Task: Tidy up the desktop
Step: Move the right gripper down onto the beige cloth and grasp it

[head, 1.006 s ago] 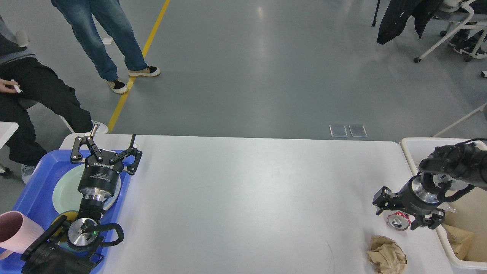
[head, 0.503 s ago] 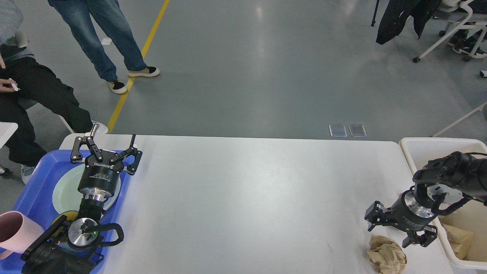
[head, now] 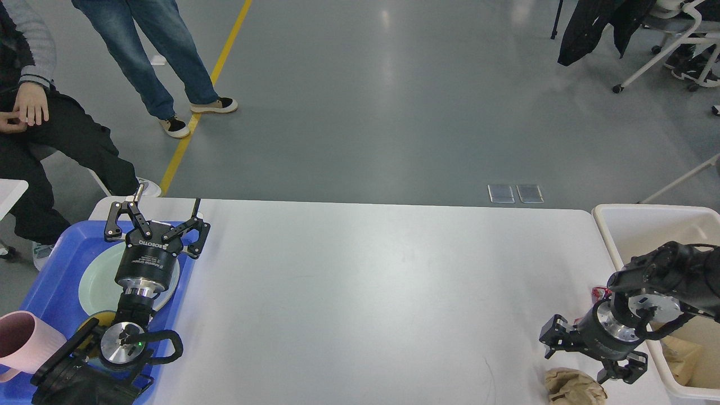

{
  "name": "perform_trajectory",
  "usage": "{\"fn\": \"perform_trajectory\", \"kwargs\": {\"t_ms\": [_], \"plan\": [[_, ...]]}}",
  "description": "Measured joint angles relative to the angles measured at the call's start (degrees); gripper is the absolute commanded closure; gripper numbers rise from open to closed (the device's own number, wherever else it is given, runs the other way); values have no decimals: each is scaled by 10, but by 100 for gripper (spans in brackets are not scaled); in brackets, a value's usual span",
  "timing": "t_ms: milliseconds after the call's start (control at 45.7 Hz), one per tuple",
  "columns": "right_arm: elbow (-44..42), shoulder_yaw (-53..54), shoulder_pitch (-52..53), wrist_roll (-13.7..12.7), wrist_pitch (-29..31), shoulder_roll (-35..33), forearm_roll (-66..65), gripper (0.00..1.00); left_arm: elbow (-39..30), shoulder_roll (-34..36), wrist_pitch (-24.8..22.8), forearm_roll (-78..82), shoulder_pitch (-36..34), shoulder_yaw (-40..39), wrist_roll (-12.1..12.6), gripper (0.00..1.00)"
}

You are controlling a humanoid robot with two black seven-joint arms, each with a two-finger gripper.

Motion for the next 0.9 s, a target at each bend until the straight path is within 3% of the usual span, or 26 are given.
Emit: {"fn": "perform_trajectory", "kwargs": {"t_ms": [241, 394, 591, 897], "plan": [[25, -16, 30, -3, 22, -32, 1, 4, 0, 0, 0, 0, 0, 0, 0, 4], [101, -41, 88, -6, 30, -57, 1, 10, 0, 0, 0, 0, 0, 0, 0, 4], [161, -48, 121, -8, 18, -53, 1, 9, 0, 0, 0, 0, 0, 0, 0, 4], [160, -41, 50, -7, -106, 2, -4, 6, 0, 0, 0, 0, 0, 0, 0, 4]]}}
